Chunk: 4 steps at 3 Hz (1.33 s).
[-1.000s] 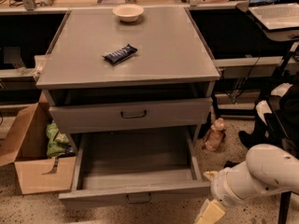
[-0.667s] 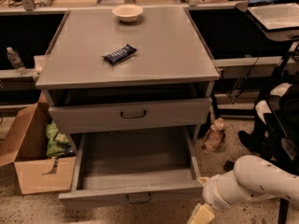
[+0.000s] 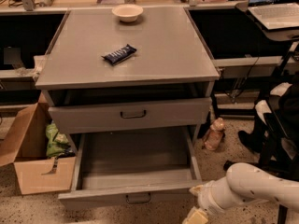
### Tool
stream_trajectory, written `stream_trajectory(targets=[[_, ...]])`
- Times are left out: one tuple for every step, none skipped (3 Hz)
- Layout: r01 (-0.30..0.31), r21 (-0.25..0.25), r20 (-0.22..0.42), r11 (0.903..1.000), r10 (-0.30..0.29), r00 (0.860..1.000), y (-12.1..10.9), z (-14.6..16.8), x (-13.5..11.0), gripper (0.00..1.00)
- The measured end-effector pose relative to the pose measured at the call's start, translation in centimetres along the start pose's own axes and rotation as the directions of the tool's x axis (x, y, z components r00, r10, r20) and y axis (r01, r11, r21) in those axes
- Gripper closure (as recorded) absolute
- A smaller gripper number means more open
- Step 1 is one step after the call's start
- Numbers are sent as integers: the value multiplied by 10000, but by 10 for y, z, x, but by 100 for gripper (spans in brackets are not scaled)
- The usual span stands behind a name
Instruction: Close middle drawer
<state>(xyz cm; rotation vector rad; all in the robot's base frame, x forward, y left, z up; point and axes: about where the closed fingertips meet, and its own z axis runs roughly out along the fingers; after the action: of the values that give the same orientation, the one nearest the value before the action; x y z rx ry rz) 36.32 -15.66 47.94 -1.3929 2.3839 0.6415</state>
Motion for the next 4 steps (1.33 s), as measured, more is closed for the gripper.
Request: stream_trajectory(targets=[[146, -147, 170, 9998, -143, 9998, -2, 48, 26, 49], [224, 262, 451, 9994, -236, 9987, -15, 70, 31, 79], [235, 671, 877, 9975, -294, 9957, -34, 81, 24, 99], [674, 1121, 1296, 9914, -818, 9882, -51, 82, -6, 100]])
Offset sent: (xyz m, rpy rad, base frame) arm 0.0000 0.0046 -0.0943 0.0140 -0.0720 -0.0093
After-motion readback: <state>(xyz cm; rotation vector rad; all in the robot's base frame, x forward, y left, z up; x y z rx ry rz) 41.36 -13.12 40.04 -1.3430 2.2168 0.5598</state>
